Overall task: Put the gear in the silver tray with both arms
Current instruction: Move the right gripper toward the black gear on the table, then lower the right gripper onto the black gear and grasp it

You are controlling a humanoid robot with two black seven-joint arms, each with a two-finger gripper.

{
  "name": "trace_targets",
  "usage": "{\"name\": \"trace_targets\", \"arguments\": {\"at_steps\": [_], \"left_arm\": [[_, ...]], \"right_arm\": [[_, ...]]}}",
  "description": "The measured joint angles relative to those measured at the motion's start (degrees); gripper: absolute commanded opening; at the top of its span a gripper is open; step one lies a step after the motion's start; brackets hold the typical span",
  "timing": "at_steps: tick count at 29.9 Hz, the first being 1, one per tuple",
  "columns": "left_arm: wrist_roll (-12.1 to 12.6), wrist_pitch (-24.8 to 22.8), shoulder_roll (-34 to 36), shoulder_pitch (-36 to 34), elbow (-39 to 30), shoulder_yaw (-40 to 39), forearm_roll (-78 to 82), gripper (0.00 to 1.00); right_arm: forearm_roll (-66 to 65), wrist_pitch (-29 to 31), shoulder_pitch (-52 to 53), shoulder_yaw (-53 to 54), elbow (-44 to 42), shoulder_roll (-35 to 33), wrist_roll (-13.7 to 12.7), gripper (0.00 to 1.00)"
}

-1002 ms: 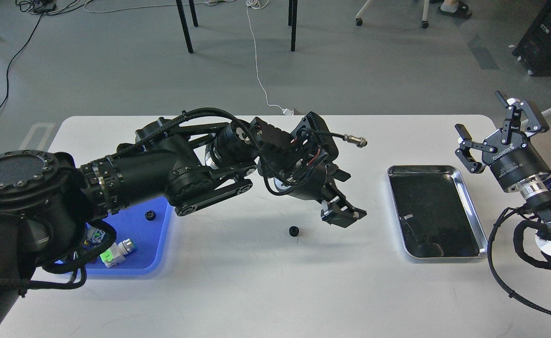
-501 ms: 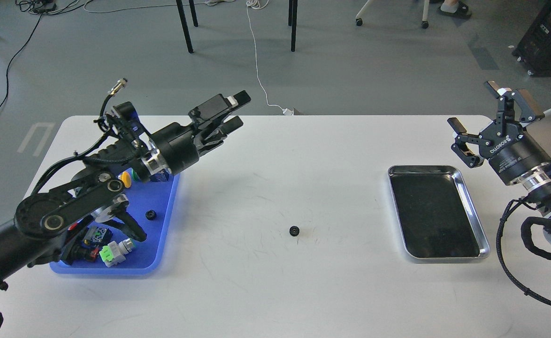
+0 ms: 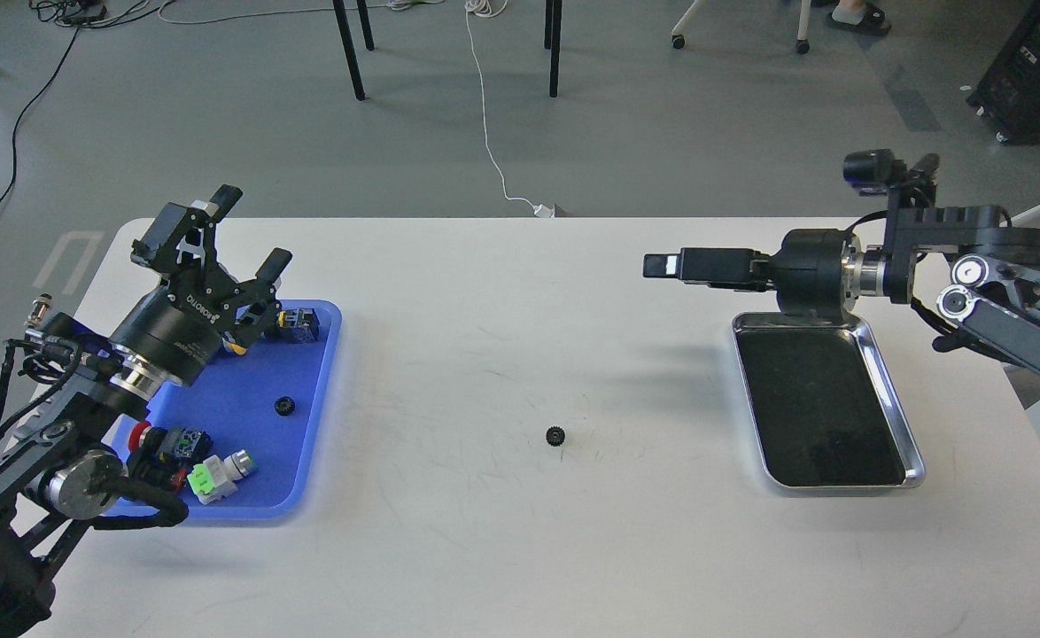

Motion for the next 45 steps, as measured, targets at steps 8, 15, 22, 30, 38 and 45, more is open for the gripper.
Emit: {"name": "trace_targets", "arguments": {"at_steps": [8,15,22,30,38,45], "left_arm": [[0.00,-0.09,-0.08,0.19,-0.82,-0.60,-0.95,0.98],[0.00,0.11,-0.31,0.19,-0.90,-2.04,-3.71,0.98],[0.00,0.19,-0.18,0.19,-0.91,-2.22,-3.83,0.98],[0.00,0.14,-0.18,0.67,-0.98,-3.21,-3.84,0.98],[0.00,0.15,-0.03,1.05,-0.99,-3.62,-3.89,0.98],[0.00,0.35,0.02,1.06,-1.65,-3.64,-3.89,0.98]], "right_arm": [[-19.51,-0.02,10.31,-12.17,-0.04,11.34,0.00,1.00],[-26.10,-0.02,11.11,-17.37,-0.35,18.28,0.00,0.96],[-29.48,-0.03,11.11,-20.15,-3.03,24.16,0.00,0.83],[-30.98,-0.03,10.61,-22.45,-6.13,28.68,-0.01,0.67],[-31.11,-0.03,10.36,-23.19,-9.07,31.12,-0.01,0.64],[-31.11,-0.02,10.36,-24.26,-9.87,31.46,-0.01,0.64]]}}
